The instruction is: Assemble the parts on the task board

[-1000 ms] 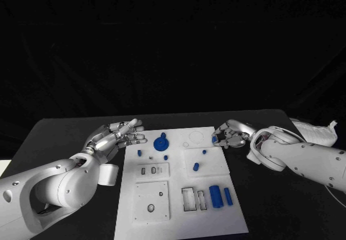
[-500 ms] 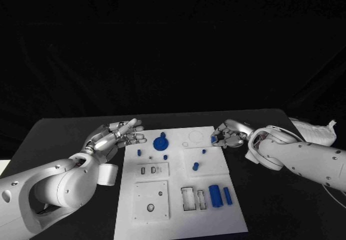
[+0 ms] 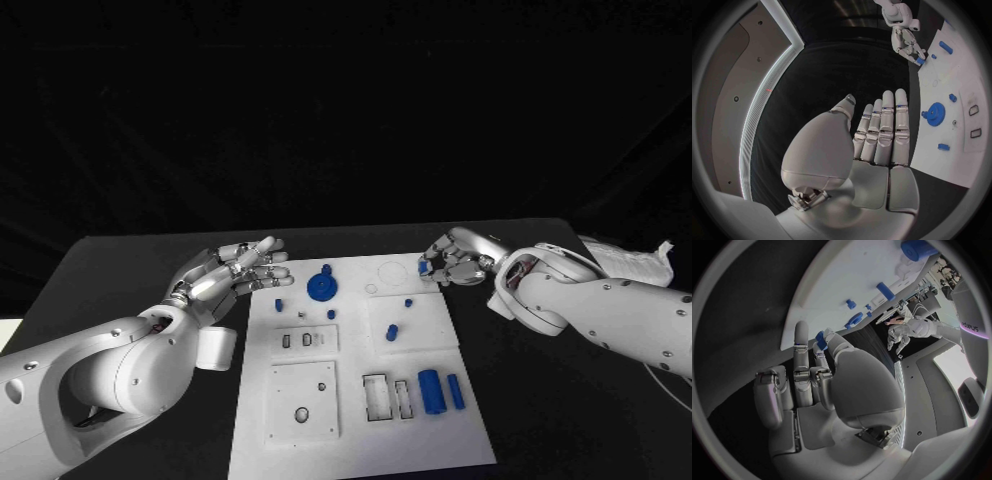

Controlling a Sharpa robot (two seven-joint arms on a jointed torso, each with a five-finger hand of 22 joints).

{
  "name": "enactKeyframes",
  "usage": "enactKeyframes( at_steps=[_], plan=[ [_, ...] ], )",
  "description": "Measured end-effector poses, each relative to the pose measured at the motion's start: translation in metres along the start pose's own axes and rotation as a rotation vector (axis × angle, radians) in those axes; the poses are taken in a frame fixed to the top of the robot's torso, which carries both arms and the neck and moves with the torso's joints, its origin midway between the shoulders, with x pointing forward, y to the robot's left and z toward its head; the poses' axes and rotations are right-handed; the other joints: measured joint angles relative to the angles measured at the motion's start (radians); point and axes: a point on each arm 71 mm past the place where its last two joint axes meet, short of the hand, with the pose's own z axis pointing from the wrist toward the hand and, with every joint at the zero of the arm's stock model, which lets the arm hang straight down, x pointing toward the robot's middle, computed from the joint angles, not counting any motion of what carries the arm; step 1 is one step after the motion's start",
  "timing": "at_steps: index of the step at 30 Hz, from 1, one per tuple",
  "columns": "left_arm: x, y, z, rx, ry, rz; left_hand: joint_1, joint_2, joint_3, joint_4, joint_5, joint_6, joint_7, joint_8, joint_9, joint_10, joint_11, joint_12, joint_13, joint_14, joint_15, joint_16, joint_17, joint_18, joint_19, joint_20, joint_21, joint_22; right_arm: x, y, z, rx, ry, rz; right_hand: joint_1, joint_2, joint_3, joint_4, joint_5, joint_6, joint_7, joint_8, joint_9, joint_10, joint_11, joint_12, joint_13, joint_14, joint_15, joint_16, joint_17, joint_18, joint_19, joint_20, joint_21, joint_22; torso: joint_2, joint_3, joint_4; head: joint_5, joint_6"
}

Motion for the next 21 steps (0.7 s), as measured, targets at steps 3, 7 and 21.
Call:
enactKeyframes(
  at_steps=[3, 7, 21],
  plan=[
    [0.0, 0.0, 0.0, 0.0, 0.0, 0.0, 0.0, 0.0, 0.0, 0.0, 0.0, 0.0, 0.0, 0.0, 0.0, 0.0, 0.0, 0.0, 0.0, 0.0, 0.0, 0.0, 0.0, 0.0, 0.0, 0.0, 0.0, 0.0, -0.01, 0.01, 0.001, -0.012, -0.019, -0.004, 0.0, 0.0, 0.0, 0.0, 0.0, 0.0, 0.0, 0.0, 0.0, 0.0, 0.0, 0.0, 0.0, 0.0, 0.0, 0.0, 0.0, 0.0, 0.0, 0.0, 0.0, 0.0, -0.001, -0.0007, -0.0003, 0.0, 0.001],
    [0.0, 0.001, 0.002, 0.0, -0.001, 0.001, 0.004, 0.004, 0.0, 0.0, 0.0, 0.0, 0.0, 0.0, 0.0, 0.0, 0.0, -0.004, 0.0, 0.0, 0.0, 0.0, 0.001, 0.0, 0.0, 0.0, 0.0, 0.0, -0.017, 0.027, 0.001, -0.027, -0.026, -0.005, -0.003, 0.003, 0.001, -0.001, 0.0, 0.0, 0.0, 0.0, 0.0, 0.0, 0.0, 0.0, 0.0, -0.004, -0.004, 0.0, 0.0, 0.0, 0.0, 0.0, 0.0, 0.0, -0.006, -0.0023, -0.0016, 0.002, 0.0],
    [-0.004, 0.002, 0.007, 0.001, -0.013, 0.006, 0.004, 0.004, 0.0, 0.0, 0.0, 0.0, 0.0, 0.0, 0.0, 0.0, 0.0, -0.004, 0.0, 0.0, 0.0, 0.0, 0.001, 0.0, 0.0, 0.0, 0.0, 0.0, 0.028, 0.113, 0.02, -0.141, 0.058, -0.031, -0.014, 0.0, 0.01, -0.01, 0.022, 0.0, 0.0, -0.008, 0.0, 0.0, 0.0, 0.0, 0.0, 0.0, -0.007, 0.0, -0.001, 0.0, 0.0, 0.0, 0.005, 0.0, -0.02, -0.0062, -0.006, 0.043, -0.02]
  ],
)
